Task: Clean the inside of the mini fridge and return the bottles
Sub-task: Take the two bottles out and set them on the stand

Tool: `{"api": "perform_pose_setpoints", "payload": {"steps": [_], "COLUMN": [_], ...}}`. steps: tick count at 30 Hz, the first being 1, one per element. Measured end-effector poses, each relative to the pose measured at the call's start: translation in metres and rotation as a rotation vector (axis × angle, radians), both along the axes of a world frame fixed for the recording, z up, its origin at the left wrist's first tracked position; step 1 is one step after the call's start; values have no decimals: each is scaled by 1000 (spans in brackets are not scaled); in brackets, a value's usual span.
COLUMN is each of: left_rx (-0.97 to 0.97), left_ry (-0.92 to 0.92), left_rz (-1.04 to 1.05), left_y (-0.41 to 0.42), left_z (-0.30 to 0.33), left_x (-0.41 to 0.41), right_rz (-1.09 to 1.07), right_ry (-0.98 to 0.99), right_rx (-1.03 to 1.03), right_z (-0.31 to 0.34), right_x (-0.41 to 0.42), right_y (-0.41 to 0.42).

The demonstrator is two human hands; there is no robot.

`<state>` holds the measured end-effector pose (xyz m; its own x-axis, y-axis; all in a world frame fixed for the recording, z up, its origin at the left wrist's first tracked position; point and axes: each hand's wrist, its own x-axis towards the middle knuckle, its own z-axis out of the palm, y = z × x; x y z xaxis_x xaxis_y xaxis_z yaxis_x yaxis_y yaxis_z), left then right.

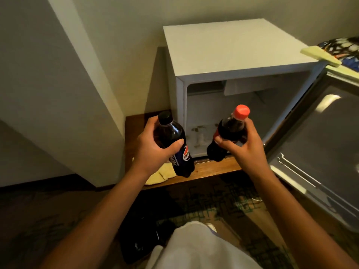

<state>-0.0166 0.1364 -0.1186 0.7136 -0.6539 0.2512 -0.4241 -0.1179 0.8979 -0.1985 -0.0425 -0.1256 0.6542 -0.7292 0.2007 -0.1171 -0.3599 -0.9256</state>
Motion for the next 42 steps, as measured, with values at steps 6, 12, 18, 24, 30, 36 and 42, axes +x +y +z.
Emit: {"api": "perform_pose_setpoints", "payload": {"steps": [6, 12, 18, 24, 30, 36, 42], "left_rx": [15, 43, 65, 76, 133, 214, 282], "left_ry": [22, 70, 132, 189, 248, 235, 282], "left_rz": [98, 257, 387, 486, 539, 545, 550], "left_y": [79, 134, 156, 153, 135, 108, 79], "left_z": [1, -5, -24, -47, -65, -85, -110], "left_x": [12, 29, 47, 77, 123, 167, 207], "right_rz": [174, 289, 364, 419, 516, 559, 500], "right_ry": [11, 43, 112, 151, 186, 211, 212], "right_rx": [97, 146, 179, 188, 198, 165, 177], "right_z": [7, 2, -15, -39, -59, -84, -123], "right_x": [-1, 13, 41, 91, 157, 221, 272], "right_y": [51, 94, 105, 98, 79, 55, 36]}}
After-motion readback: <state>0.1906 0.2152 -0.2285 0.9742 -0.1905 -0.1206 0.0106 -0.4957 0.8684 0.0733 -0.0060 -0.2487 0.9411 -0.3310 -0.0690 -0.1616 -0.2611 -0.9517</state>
